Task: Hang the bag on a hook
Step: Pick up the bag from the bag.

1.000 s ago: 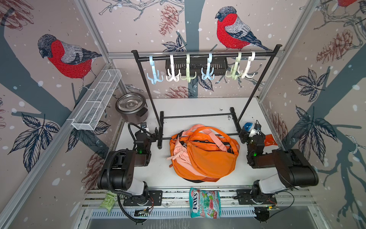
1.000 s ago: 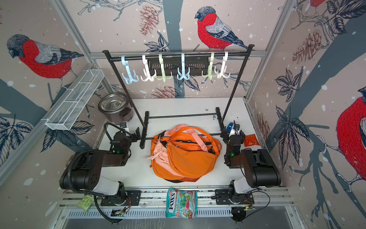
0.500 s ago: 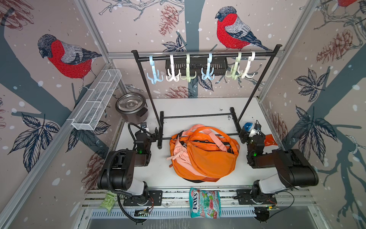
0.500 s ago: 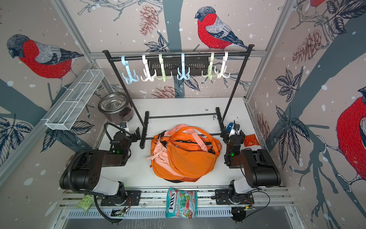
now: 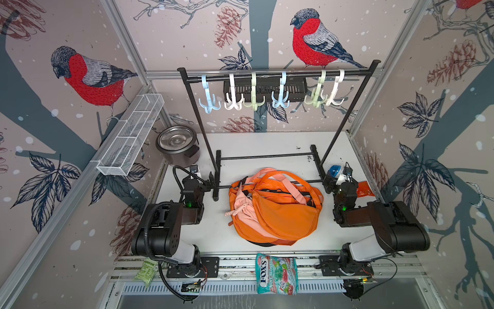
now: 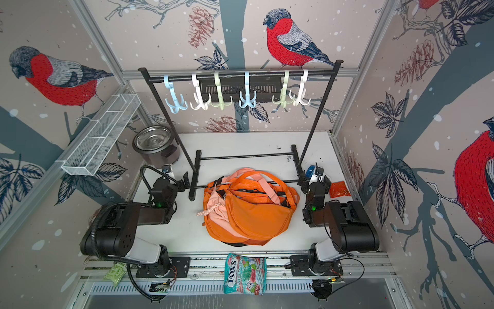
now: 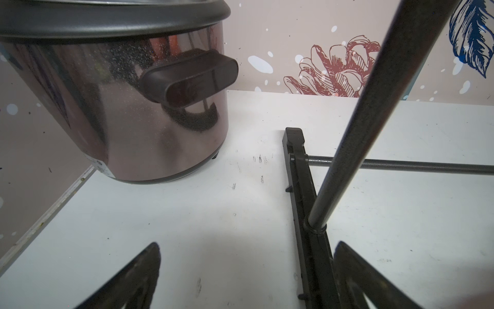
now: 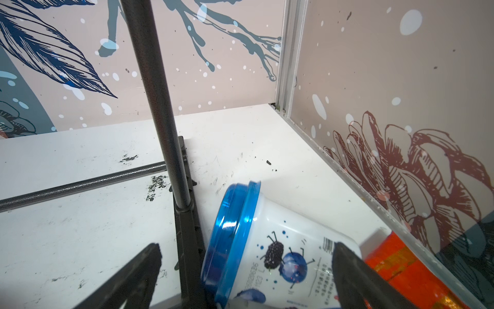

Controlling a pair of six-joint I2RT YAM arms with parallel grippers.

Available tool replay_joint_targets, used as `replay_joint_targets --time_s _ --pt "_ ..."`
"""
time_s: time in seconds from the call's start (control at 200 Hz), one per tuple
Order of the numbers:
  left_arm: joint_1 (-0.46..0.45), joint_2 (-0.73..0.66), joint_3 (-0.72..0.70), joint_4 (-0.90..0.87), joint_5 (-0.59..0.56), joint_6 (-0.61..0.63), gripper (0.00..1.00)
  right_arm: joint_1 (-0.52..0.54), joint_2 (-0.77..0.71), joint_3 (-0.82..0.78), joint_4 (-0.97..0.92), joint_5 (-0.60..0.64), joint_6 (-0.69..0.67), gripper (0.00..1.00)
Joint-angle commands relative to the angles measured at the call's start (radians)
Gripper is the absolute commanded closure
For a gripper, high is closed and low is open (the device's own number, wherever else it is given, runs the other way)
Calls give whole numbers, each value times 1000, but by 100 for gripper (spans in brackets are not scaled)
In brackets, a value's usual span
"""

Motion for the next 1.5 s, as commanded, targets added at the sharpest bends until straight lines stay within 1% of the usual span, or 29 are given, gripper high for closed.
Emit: replay_joint_targets --time_s 0.0,0.05,0.08,0.13,0.18,0.22,0.255,0.33,0.385,0.425,0.465,0.5,0.51,0.52,0.53,0.565,0.58,0.6,0.625,0.661,0.726,0.811,0.931,1.011,1.056,1.141,1.206,1.336,1.496 --pt "13 3 12 44 33 3 1 -1 2 6 42 -9 -8 1" --pt "12 -10 0 56 22 7 1 -1 0 3 46 -7 -8 1" --pt "10 -19 -3 66 -1 10 3 5 -6 -3 64 36 -7 1" --pt "6 -67 9 44 24 42 5 39 -57 -15 80 111 -35 1" --pt "-7 -134 61 -131 -13 24 8 80 -175 4 -34 140 -72 1" --pt "-23 -151 72 -162 -60 22 8 115 -273 46 -187 151 -83 1" --pt "-34 -156 76 -174 -85 22 8 127 -319 66 -251 144 -84 1" --pt "-71 -171 109 -257 -164 -1 7 158 -396 89 -331 124 -97 1" --pt "-108 -194 133 -329 -215 -18 7 182 -441 97 -384 99 -77 1" --pt "-139 -220 148 -379 -260 -35 7 183 -478 104 -436 68 8 1" --pt "-167 -251 164 -440 -287 -67 7 177 -515 123 -578 83 200 1" --pt "-187 -286 175 -490 -290 -96 7 160 -548 138 -718 97 404 1" --pt "-193 -298 178 -505 -291 -108 7 149 -561 139 -753 80 464 1" --pt "-199 -308 181 -521 -293 -122 7 144 -566 139 -760 65 474 1" --pt "-205 -320 185 -537 -293 -137 7 134 -575 136 -765 17 493 1" --pt "-224 -358 195 -594 -286 -188 7 89 -600 116 -721 -227 447 1" --pt "-230 -375 199 -617 -280 -209 7 79 -607 106 -704 -293 430 1" --pt "-242 -399 203 -644 -267 -238 7 80 -619 108 -718 -324 431 1" --pt "-255 -424 208 -675 -248 -266 7 98 -635 123 -761 -314 437 1" --pt "-276 -463 211 -710 -225 -298 7 148 -658 147 -816 -284 405 1" --pt "-324 -527 219 -767 -197 -348 7 271 -700 205 -926 -181 338 1" --pt "-374 -599 244 -844 -138 -396 7 422 -722 296 -1057 -148 259 1" --pt "-417 -677 296 -984 -44 -435 7 671 -686 437 -1274 -95 180 1" --pt "-421 -716 321 -1052 44 -446 7 835 -649 497 -1381 -48 160 1" --pt "-421 -732 333 -1098 81 -456 7 952 -618 529 -1438 -19 160 1" --pt "-421 -756 356 -1187 125 -481 7 1155 -556 573 -1523 43 179 1" --pt "-421 -785 353 -1222 147 -513 7 1281 -507 598 -1574 65 205 1" --pt "-421 -862 299 -1208 184 -557 7 1395 -414 621 -1624 71 252 1" --pt "-423 -897 296 -1219 184 -566 7 1429 -296 638 -1701 111 301 1"
